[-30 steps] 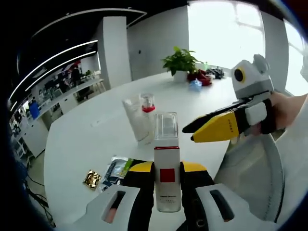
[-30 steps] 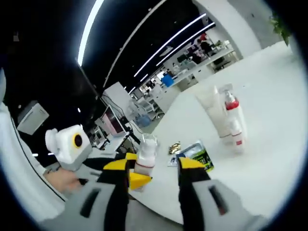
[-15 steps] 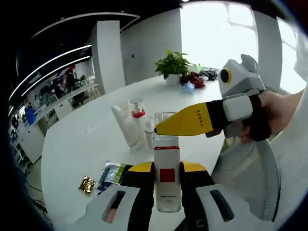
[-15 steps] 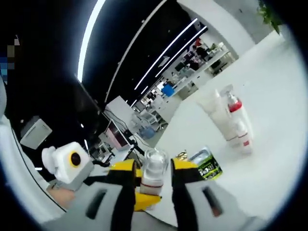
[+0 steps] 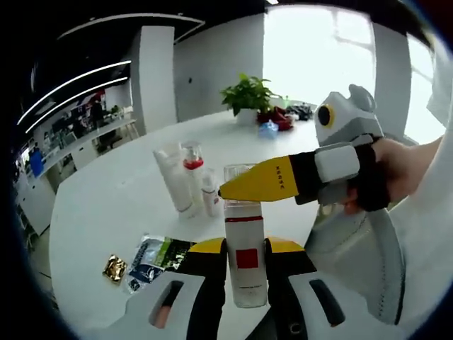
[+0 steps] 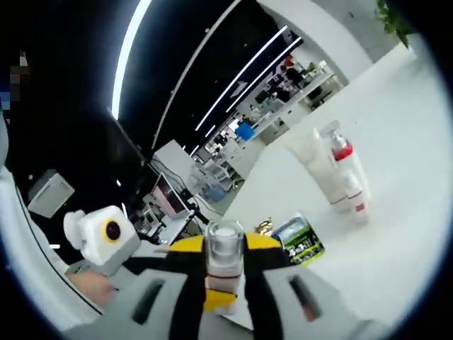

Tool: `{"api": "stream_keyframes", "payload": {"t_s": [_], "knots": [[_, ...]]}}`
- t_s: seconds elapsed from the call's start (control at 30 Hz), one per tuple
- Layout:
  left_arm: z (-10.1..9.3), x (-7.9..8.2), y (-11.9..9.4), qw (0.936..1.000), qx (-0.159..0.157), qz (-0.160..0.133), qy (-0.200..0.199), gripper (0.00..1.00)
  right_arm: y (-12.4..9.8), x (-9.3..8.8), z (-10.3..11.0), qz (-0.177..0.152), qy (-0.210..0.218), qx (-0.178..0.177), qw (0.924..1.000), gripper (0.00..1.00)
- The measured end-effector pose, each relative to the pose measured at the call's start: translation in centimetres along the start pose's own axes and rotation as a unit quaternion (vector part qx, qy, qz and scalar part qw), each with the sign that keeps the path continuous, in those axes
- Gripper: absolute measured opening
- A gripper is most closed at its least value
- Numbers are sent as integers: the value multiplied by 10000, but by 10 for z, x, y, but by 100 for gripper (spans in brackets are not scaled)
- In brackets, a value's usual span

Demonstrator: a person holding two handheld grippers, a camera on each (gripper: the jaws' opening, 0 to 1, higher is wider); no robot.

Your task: Arrange the skincare products in the storage area until every visible bottle or jar stands upright without overlapping.

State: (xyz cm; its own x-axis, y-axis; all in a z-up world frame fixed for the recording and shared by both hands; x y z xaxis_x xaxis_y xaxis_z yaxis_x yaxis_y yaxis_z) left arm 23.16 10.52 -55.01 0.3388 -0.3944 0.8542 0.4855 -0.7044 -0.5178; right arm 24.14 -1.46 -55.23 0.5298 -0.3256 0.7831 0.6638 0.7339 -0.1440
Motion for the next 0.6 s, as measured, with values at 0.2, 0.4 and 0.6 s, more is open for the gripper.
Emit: {"api": "stream_keyframes", "payload": {"t_s": [0.2, 0.4, 0.6], "knots": [[1, -4, -1, 9988, -489, 53, -90, 30, -4, -3, 4, 290, -406, 466, 9977, 19], [0, -13, -7, 9851, -1664, 272, -331, 41, -12, 5, 7, 554, -865, 1102, 9886, 18], [9, -12, -11, 9782, -2028, 360, -261, 44, -16, 15, 19, 654, -1068, 1877, 9742, 18]]}}
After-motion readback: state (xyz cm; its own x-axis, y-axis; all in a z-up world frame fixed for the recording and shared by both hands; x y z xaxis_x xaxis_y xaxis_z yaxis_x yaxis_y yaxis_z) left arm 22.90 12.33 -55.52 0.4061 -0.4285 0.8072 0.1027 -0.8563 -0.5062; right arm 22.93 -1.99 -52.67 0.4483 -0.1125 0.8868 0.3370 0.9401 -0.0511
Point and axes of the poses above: the point that each gripper's makers call its tool centre point, and the gripper's own axes: y roughly forward along the fingers, z roughly to its left, x roughly out of its top, the point moved 8 cm from there along -y, roughly backward along the fingers, and after that the axes turned 1 degree about y, right-handed, at the moved point
